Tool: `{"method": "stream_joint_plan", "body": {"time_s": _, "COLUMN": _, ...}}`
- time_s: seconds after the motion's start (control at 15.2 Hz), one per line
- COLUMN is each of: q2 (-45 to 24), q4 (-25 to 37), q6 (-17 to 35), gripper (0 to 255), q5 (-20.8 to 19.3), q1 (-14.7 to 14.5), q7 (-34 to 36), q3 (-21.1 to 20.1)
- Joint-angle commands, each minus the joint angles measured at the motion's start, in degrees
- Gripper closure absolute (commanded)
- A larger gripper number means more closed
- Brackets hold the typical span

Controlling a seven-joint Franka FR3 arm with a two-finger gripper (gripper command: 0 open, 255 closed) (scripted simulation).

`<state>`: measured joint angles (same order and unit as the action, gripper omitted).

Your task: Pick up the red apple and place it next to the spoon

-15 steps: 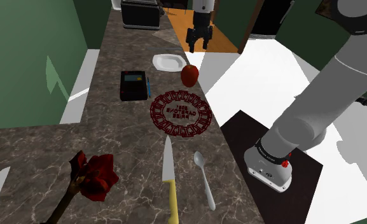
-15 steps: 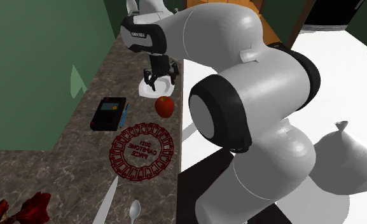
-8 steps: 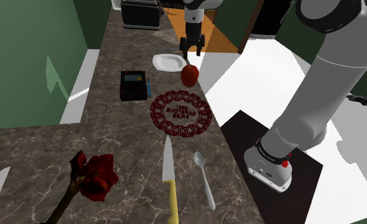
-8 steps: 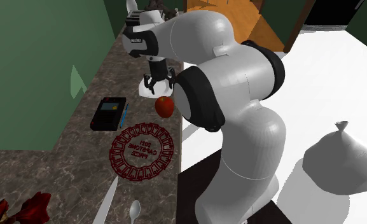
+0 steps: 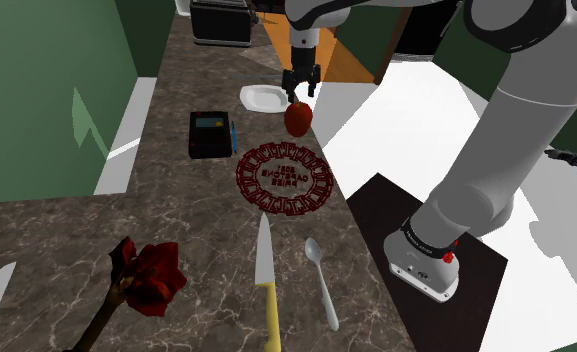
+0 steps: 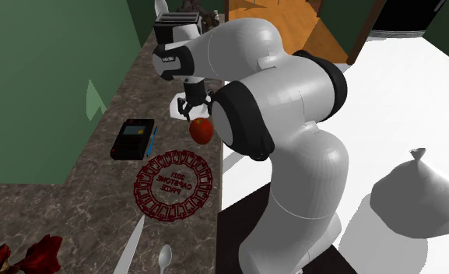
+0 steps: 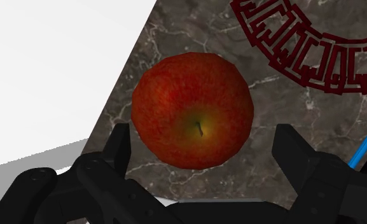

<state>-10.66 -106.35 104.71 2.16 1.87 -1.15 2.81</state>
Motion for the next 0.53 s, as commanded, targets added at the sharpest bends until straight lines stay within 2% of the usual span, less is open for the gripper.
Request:
{"method": "stream_joint_plan", "body": {"time_s": 0.0, "q2": 0.02, "q4": -0.07, "q6": 0.07, "gripper": 0, "q5": 0.0, "q1": -0.01, "q7": 0.01, "q3": -0.01}}
{"method": "stream_joint_plan", "body": {"time_s": 0.2, "q2": 0.02, "q4": -0.06, "q6": 0.06, "gripper": 0, "q5": 0.0, "q1": -0.01, "q7": 0.01, "q3": 0.0}}
{"method": "stream_joint_plan", "body": {"time_s": 0.26, "q2": 0.02, "q4": -0.06, "q6": 0.06, "gripper": 255, "q5": 0.0, "q1": -0.01, "q7": 0.01, "q3": 0.0}}
{"method": "stream_joint_plan", "body": {"time_s": 0.46, "q2": 0.01, "q4": -0.06, "q6": 0.06, "gripper": 255, "q5": 0.0, "q1": -0.01, "q7": 0.01, "q3": 0.0}}
